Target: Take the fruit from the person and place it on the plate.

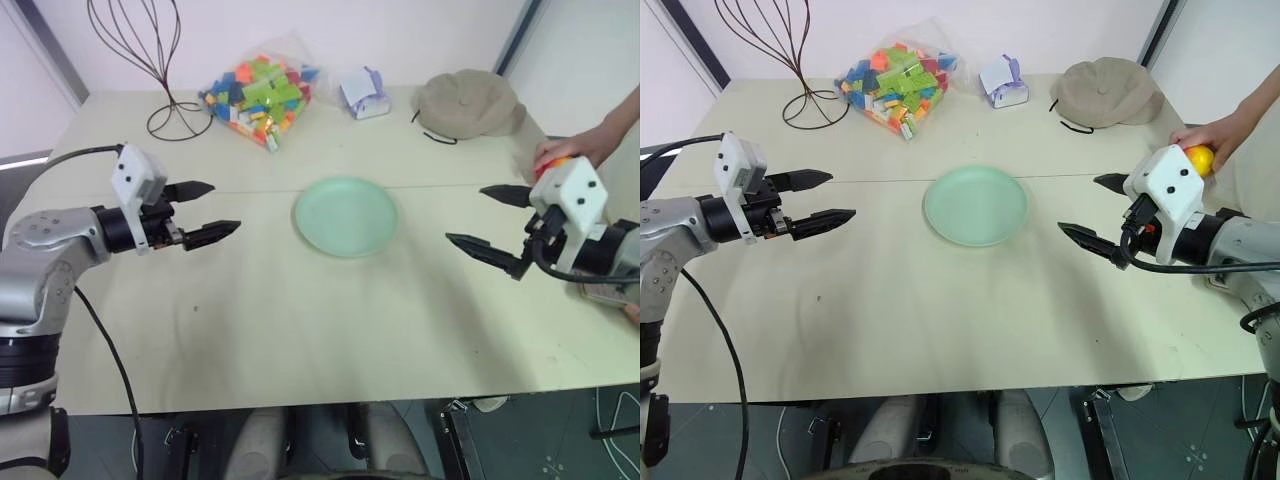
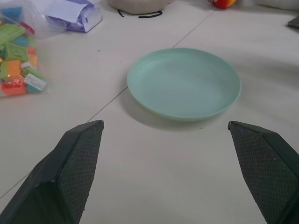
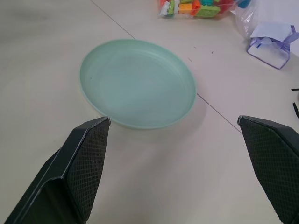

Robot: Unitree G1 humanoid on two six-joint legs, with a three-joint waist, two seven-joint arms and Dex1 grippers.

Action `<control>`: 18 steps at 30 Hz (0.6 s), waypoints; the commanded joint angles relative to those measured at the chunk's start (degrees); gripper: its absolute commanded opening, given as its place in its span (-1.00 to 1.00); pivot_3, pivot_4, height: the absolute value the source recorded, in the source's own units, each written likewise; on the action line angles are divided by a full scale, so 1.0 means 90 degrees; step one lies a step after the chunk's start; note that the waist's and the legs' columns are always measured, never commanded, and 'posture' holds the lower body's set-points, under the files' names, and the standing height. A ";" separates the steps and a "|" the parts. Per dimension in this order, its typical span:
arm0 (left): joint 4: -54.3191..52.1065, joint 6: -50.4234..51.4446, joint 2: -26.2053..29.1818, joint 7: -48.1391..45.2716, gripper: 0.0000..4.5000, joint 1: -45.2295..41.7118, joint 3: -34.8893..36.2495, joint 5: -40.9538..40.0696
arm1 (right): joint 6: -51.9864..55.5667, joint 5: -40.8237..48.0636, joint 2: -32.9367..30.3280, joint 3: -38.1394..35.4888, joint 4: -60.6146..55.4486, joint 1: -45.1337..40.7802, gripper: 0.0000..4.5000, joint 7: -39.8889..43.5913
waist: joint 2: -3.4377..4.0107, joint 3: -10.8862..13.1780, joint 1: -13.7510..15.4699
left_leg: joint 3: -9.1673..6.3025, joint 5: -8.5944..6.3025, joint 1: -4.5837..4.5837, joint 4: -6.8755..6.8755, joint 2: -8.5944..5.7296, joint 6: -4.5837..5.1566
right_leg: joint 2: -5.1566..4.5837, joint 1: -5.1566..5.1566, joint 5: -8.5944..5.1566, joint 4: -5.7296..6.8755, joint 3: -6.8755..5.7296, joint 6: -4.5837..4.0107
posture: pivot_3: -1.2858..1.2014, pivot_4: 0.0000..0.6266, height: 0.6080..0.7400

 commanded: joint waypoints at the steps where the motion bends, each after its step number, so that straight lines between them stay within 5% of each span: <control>1: -0.0131 -0.0052 0.0053 -0.0017 0.99 -0.0116 0.0053 0.0033 | -0.0018 0.0073 -0.0018 -0.0173 -0.0127 -0.0096 1.00 -0.0054 | 0.0000 0.0000 0.0000 | 0.0000 0.0000 0.0000 0.0000 0.0000 0.0000 | 0.0000 0.0000 0.0000 0.0000 0.0000 0.0000 | 0.03 -0.52 1.00; 11: -0.0093 -0.0059 0.0024 -0.0026 0.99 -0.0178 -0.0024 0.0057 | -0.0006 0.0083 0.0028 -0.0247 -0.0161 -0.0028 1.00 -0.0136 | 0.0000 0.0000 0.0000 | 0.0000 0.0000 0.0000 0.0000 0.0000 0.0000 | 0.0000 0.0000 0.0001 0.0001 0.0000 0.0001 | 0.03 -0.52 1.00; 18: -0.0040 -0.0120 -0.0053 -0.0034 0.99 -0.0240 -0.0062 0.0139 | 0.0250 0.0156 0.0768 0.0047 -0.0238 -0.0662 1.00 -0.1140 | -0.0001 -0.0001 -0.0017 | 0.0001 0.0000 0.0001 0.0001 0.0000 0.0000 | 0.0002 0.0000 0.0001 0.0003 0.0000 0.0002 | 0.03 -0.52 1.00</control>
